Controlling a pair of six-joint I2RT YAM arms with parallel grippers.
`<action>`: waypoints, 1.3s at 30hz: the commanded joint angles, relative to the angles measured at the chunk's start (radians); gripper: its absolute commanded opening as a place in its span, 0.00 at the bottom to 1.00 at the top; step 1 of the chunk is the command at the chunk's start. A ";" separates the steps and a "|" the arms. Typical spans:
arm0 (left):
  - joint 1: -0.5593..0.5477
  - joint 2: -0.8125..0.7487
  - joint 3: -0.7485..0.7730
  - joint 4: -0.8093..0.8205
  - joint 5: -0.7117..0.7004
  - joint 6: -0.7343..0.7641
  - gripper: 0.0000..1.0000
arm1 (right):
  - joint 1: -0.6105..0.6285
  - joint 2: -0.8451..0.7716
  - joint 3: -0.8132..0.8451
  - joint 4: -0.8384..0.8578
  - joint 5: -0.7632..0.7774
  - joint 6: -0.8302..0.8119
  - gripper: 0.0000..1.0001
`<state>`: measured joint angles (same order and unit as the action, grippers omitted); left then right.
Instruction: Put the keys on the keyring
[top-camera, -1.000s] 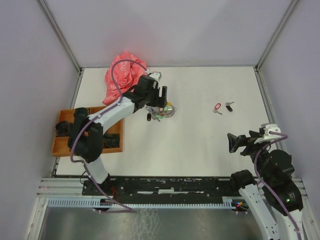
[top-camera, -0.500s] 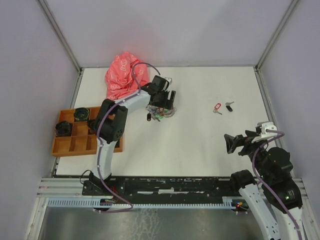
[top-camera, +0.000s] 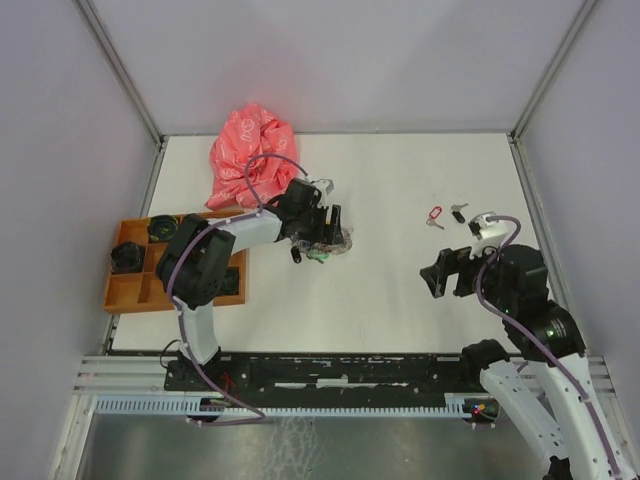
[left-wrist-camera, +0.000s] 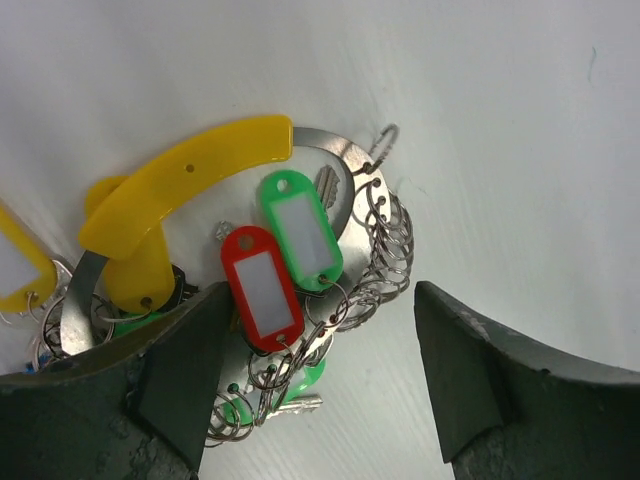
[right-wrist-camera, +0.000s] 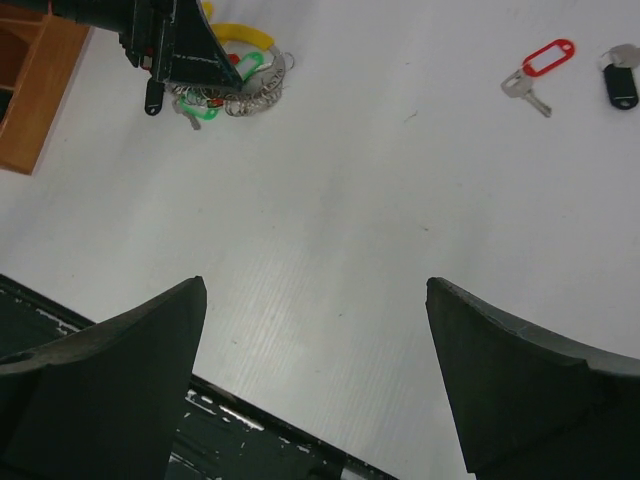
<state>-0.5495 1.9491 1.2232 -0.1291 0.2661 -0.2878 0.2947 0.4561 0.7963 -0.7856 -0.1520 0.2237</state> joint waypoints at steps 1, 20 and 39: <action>-0.031 -0.080 -0.168 0.050 0.090 -0.144 0.80 | 0.006 0.081 0.007 0.088 -0.141 0.037 1.00; -0.196 -0.439 -0.517 0.271 0.004 -0.392 0.72 | 0.166 0.492 -0.216 0.560 -0.255 0.160 0.76; -0.196 -0.469 -0.501 0.092 -0.117 -0.208 0.64 | 0.469 0.833 -0.186 0.565 -0.013 0.152 0.53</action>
<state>-0.7464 1.4563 0.6998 -0.0196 0.1810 -0.5690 0.7254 1.2457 0.5743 -0.2577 -0.2523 0.3702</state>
